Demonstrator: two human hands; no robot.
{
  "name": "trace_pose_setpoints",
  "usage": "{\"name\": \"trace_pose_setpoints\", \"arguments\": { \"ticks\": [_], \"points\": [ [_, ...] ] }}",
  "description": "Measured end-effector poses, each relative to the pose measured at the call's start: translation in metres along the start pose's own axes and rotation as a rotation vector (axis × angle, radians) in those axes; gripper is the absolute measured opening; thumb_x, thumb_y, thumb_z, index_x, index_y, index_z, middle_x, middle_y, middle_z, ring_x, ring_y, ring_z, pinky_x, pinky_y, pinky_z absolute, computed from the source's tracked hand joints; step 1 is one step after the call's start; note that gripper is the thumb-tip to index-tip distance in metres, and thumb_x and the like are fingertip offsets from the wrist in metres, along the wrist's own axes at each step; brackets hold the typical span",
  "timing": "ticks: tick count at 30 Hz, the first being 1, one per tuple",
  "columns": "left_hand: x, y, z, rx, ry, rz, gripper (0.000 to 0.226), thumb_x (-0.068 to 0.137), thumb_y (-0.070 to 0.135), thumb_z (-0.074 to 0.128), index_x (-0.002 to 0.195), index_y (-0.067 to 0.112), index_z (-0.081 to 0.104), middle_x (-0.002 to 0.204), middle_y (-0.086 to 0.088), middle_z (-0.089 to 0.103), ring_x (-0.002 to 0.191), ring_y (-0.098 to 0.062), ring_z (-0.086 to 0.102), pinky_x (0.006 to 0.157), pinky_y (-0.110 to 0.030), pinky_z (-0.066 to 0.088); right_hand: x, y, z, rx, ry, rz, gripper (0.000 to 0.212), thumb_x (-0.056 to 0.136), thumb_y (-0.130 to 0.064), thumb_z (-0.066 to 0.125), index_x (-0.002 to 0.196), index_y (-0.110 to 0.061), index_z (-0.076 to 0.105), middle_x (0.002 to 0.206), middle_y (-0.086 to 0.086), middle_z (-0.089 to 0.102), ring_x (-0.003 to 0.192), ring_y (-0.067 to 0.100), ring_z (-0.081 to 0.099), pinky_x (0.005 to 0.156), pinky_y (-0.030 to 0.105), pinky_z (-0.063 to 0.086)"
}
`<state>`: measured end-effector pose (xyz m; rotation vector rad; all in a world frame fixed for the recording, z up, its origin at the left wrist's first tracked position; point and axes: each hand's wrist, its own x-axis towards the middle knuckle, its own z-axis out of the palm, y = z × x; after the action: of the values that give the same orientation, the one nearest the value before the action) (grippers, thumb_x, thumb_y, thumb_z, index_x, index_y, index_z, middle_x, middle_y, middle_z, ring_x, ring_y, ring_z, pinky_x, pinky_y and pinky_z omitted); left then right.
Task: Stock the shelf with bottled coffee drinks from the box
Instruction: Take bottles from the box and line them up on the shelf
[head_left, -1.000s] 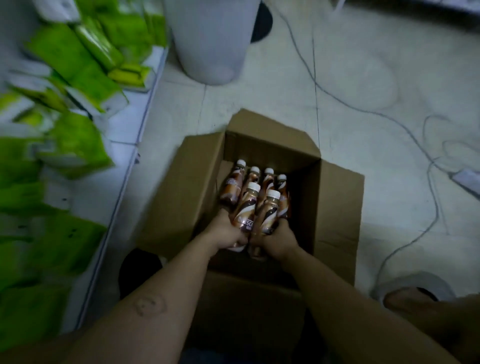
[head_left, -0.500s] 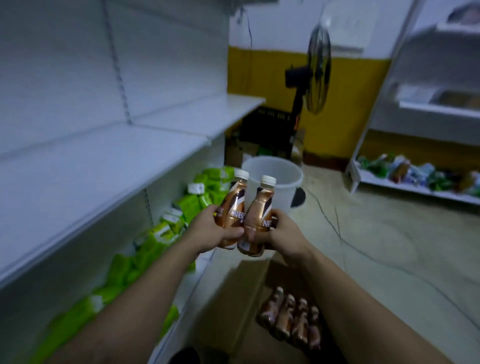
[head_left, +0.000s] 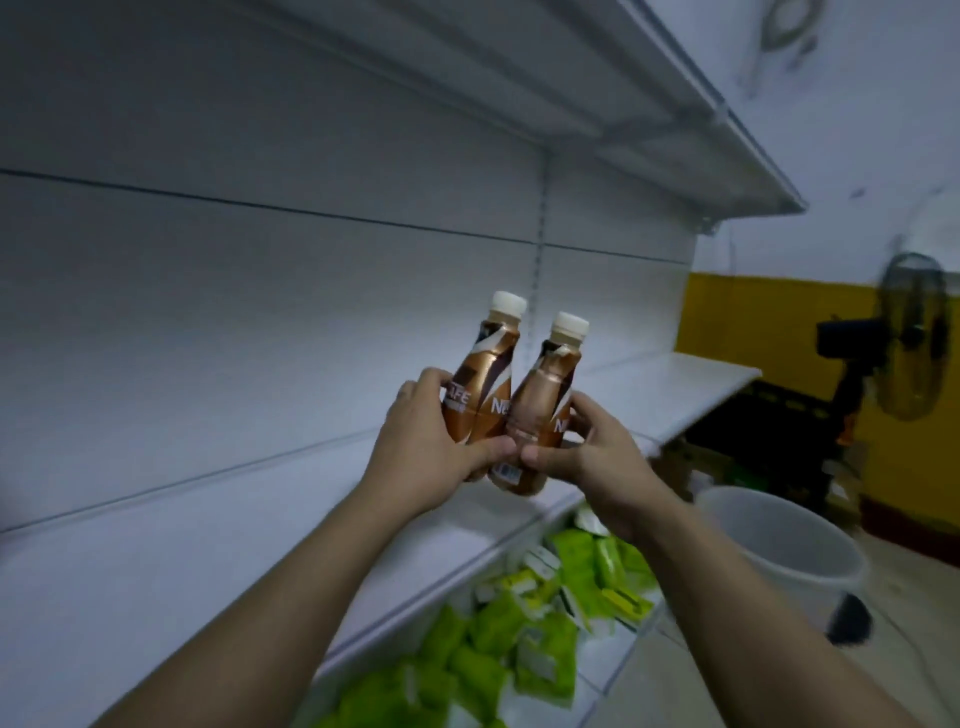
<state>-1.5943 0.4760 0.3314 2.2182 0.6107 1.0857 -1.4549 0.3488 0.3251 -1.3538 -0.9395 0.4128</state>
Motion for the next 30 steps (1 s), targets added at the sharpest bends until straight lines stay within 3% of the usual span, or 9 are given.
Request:
{"name": "trace_pose_setpoints", "arguments": {
  "ticks": [5,9,13,16,20,24,30],
  "points": [
    [-0.020,-0.050,-0.060,0.205,0.125,-0.127,0.073,0.049,0.067,0.073,0.107,0.031,0.046,0.098,0.009,0.050,0.085,-0.010,0.054,0.068,-0.027,0.046,0.019,0.021,0.088,0.050,-0.144,0.055,0.055,0.062,0.009,0.079,0.110,-0.013,0.063,0.109,0.012,0.065,0.096,0.033,0.068,0.083,0.053,0.057],
    [-0.040,-0.092,-0.102,0.278,0.195,-0.259,0.064,0.057,0.059,0.078,0.108,0.029,0.053,0.096,0.009,0.055,0.082,-0.007,0.055,0.067,-0.024,0.042,0.028,0.034,0.152,0.039,-0.306,0.084,0.058,0.063,0.006,0.080,0.113,-0.016,0.061,0.110,0.006,0.066,0.098,0.030,0.068,0.085,0.050,0.057],
    [-0.055,-0.119,-0.137,0.361,0.205,-0.372,0.064,0.052,0.052,0.084,0.099,0.032,0.044,0.094,0.014,0.056,0.079,-0.003,0.056,0.064,-0.025,0.047,0.037,0.045,0.200,-0.023,-0.409,0.057,0.052,0.063,0.007,0.078,0.107,-0.017,0.064,0.105,0.004,0.069,0.092,0.024,0.071,0.082,0.042,0.059],
    [-0.061,-0.135,-0.154,0.456,0.164,-0.442,0.065,0.053,0.052,0.083,0.101,0.030,0.045,0.101,0.010,0.063,0.086,-0.010,0.060,0.072,-0.030,0.051,0.042,0.053,0.227,-0.106,-0.429,0.001,0.043,0.068,0.007,0.074,0.098,-0.023,0.067,0.094,-0.003,0.072,0.086,0.019,0.071,0.076,0.034,0.060],
    [-0.060,-0.149,-0.170,0.564,0.173,-0.492,0.063,0.060,0.058,0.077,0.109,0.027,0.051,0.103,0.007,0.067,0.090,-0.014,0.064,0.078,-0.035,0.053,0.051,0.057,0.259,-0.177,-0.449,-0.014,0.043,0.069,0.005,0.071,0.100,-0.025,0.066,0.095,-0.004,0.072,0.091,0.019,0.068,0.084,0.042,0.057],
    [-0.061,-0.154,-0.187,0.548,0.138,-0.544,0.059,0.065,0.047,0.080,0.113,0.027,0.053,0.105,0.007,0.066,0.094,-0.014,0.063,0.086,-0.037,0.052,0.061,0.056,0.285,-0.257,-0.409,-0.066,0.041,0.071,-0.001,0.070,0.102,-0.026,0.064,0.094,-0.008,0.070,0.092,0.018,0.067,0.086,0.037,0.055],
    [-0.057,-0.148,-0.192,0.672,0.164,-0.605,0.062,0.063,0.052,0.080,0.111,0.023,0.052,0.098,0.005,0.064,0.088,-0.017,0.062,0.080,-0.040,0.054,0.072,0.052,0.299,-0.301,-0.456,-0.049,0.038,0.075,-0.007,0.067,0.109,-0.024,0.062,0.100,-0.008,0.067,0.095,0.017,0.063,0.085,0.036,0.053]
  ]
}}
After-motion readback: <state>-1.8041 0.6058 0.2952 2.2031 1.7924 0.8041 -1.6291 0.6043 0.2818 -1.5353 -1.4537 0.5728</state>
